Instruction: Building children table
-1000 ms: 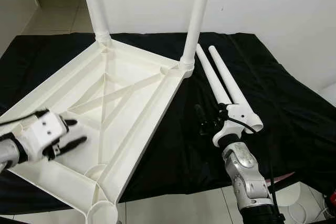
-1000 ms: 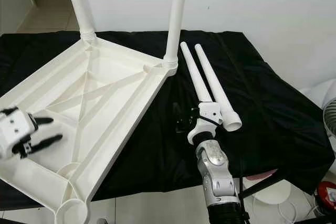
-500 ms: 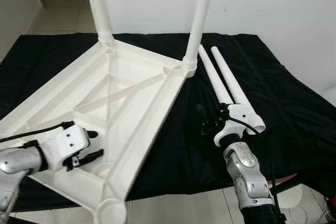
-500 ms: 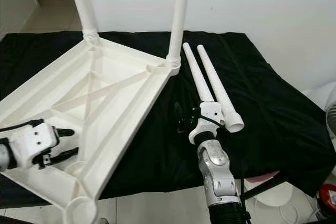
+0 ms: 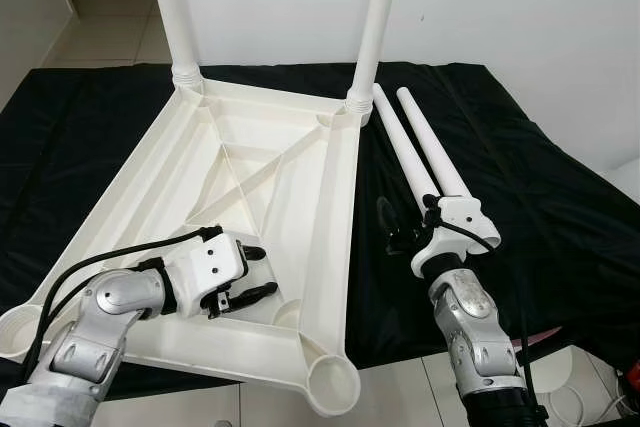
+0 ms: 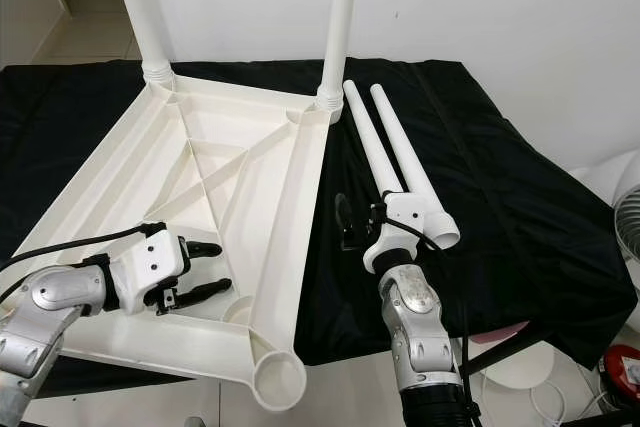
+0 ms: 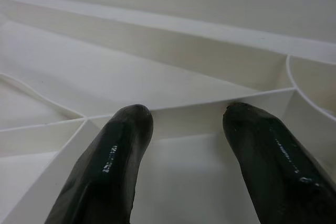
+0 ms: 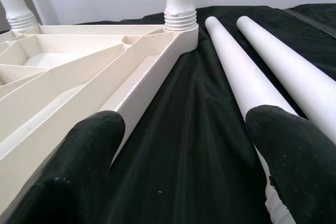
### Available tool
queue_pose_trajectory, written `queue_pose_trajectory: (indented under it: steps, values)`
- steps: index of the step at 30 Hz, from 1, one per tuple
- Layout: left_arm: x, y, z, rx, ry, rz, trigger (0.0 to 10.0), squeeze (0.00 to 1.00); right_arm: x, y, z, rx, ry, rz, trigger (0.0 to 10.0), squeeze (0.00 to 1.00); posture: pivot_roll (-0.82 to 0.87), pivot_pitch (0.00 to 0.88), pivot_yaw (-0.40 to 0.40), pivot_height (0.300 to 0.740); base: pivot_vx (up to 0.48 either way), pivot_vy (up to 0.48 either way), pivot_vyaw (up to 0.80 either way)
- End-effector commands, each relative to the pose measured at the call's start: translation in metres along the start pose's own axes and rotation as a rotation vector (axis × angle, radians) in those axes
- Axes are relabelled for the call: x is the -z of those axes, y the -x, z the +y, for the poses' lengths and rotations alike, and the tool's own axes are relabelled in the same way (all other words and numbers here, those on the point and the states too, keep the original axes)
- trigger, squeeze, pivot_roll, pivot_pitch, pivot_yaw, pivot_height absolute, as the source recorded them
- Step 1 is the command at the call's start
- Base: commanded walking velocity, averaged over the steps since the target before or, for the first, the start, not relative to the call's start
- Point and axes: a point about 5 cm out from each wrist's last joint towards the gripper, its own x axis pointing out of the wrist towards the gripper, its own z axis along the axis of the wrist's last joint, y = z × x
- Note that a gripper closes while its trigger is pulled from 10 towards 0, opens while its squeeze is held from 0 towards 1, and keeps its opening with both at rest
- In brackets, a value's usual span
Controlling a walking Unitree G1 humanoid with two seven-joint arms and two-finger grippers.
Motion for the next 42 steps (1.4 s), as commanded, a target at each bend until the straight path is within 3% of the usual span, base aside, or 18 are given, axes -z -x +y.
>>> queue_pose_trajectory:
  steps: [1,4,6,7,11,16,22,31,33,39,40,41,42]
  values:
    - [0.007,0.005,0.010,-0.153,-0.013,0.044,10.0,0.00,0.002,0.002,0.000,0.000,0.002,0.012,10.0,0.00,0.08,0.112,-0.038,0.740,0.000,0.000,0.00]
    - [0.010,0.014,0.017,-0.173,-0.038,0.057,10.0,0.00,0.002,0.003,0.001,0.001,0.000,0.013,10.0,0.00,0.08,0.113,-0.037,0.740,0.000,0.000,0.00]
    - [0.011,0.017,0.022,-0.195,-0.011,0.060,10.0,0.00,0.002,0.003,0.001,0.000,-0.001,0.013,10.0,0.00,0.08,0.110,-0.039,0.740,0.000,0.000,0.00]
    - [0.013,0.022,0.028,-0.208,0.012,0.071,10.0,1.00,0.003,0.003,0.002,-0.004,-0.003,0.013,10.0,0.00,0.08,0.108,-0.039,0.740,0.000,0.000,0.00]
    - [0.017,0.033,0.042,-0.241,0.012,0.112,10.0,1.00,0.004,0.003,0.004,-0.021,-0.007,0.018,10.0,0.00,0.08,0.104,-0.039,0.740,0.000,0.000,0.00]
    - [0.021,0.035,0.052,-0.270,-0.012,0.150,10.0,1.00,0.005,0.002,0.011,-0.077,-0.020,0.023,10.0,0.00,0.08,0.083,-0.028,0.740,0.000,0.000,0.00]
    - [0.025,0.026,0.056,-0.256,-0.040,0.174,10.0,1.00,0.004,0.001,0.017,-0.106,-0.020,0.016,10.0,0.00,0.07,0.068,-0.021,0.740,0.000,0.000,0.00]
    - [0.029,0.009,0.057,-0.218,-0.024,0.203,10.0,0.98,0.004,0.001,0.013,-0.098,-0.008,0.016,10.0,0.00,0.06,0.059,-0.019,0.740,0.000,0.000,0.00]
    - [0.030,0.001,0.055,-0.192,-0.034,0.221,10.0,0.84,0.004,0.001,0.013,-0.099,-0.005,0.017,10.0,0.00,0.06,0.055,-0.015,0.740,0.000,0.000,0.00]
    - [0.038,-0.013,0.055,-0.208,0.026,0.268,10.0,0.78,0.005,0.001,0.015,-0.105,-0.004,0.018,10.0,0.00,0.06,0.053,-0.009,0.740,0.000,0.000,0.00]
    - [0.040,-0.014,0.057,-0.226,0.061,0.279,10.0,0.66,0.005,0.001,0.015,-0.105,-0.004,0.019,10.0,0.00,0.05,0.053,-0.005,0.740,0.000,0.000,0.00]
    - [0.041,-0.014,0.062,-0.255,0.107,0.288,9.1,0.38,0.005,0.002,0.015,-0.103,-0.004,0.020,10.0,0.00,0.05,0.053,-0.002,0.740,0.000,0.000,0.00]
    - [0.041,-0.014,0.062,-0.255,0.107,0.288,9.1,0.38,0.005,0.002,0.015,-0.103,-0.004,0.020,10.0,0.00,0.05,0.053,-0.002,0.740,0.000,0.000,0.00]
